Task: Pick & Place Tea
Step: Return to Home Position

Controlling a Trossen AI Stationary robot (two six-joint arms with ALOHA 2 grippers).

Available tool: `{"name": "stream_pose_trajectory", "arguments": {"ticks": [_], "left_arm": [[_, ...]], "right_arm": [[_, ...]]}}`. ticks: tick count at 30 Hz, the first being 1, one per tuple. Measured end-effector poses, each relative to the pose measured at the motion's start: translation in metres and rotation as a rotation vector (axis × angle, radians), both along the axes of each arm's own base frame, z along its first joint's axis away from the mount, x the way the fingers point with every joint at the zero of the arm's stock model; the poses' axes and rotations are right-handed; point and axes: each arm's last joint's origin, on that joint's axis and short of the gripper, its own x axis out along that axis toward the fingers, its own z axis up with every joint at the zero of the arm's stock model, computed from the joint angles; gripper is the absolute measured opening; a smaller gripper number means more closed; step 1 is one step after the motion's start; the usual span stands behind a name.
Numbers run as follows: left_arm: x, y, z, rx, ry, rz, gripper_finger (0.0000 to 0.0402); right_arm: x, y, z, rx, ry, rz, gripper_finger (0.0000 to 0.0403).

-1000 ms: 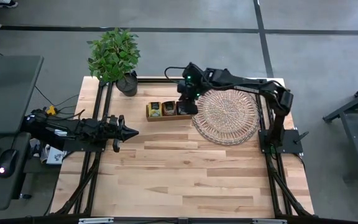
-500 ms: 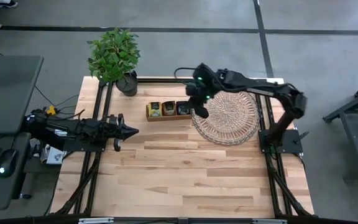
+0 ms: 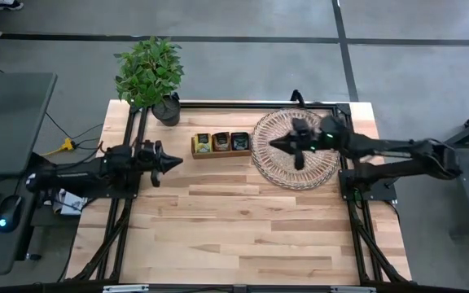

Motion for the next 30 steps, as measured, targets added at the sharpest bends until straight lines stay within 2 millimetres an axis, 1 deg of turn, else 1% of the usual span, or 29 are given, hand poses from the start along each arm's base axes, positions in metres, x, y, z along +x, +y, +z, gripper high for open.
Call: {"name": "stream_pose_trajectory", "arguments": {"ticks": [4,7,10,14,16,21,27,30], "left_arm": [[-0.001,0.006,0.003,-0.027,-0.033,0.042,0.0],[-0.001,0.009,0.003,-0.03,-0.037,0.064,0.0001],[-0.002,0.009,0.003,-0.03,-0.034,0.073,0.0001],[-0.002,0.009,0.003,-0.03,-0.035,0.07,0.0001],[-0.002,0.009,0.003,-0.03,-0.034,0.07,0.0001],[-0.002,0.009,0.003,-0.031,-0.034,0.07,0.0001],[-0.002,0.009,0.003,-0.031,-0.034,0.071,0.0001],[-0.002,0.009,0.003,-0.031,-0.034,0.071,0.0001]], "right_arm": [[-0.036,0.01,-0.021,0.052,-0.1,-0.07,0.0],[-0.059,0.016,-0.029,0.075,-0.17,-0.106,0.0],[-0.076,0.022,-0.037,0.094,-0.222,-0.139,0.0],[-0.093,0.03,-0.046,0.113,-0.307,-0.178,0.0],[-0.099,0.035,-0.05,0.124,-0.337,-0.176,0.0],[-0.106,0.046,-0.049,0.117,-0.371,-0.149,0.0],[-0.106,0.057,-0.057,0.09,-0.285,-0.119,0.0],[-0.106,0.06,-0.057,0.058,-0.281,-0.116,0.0]]}}
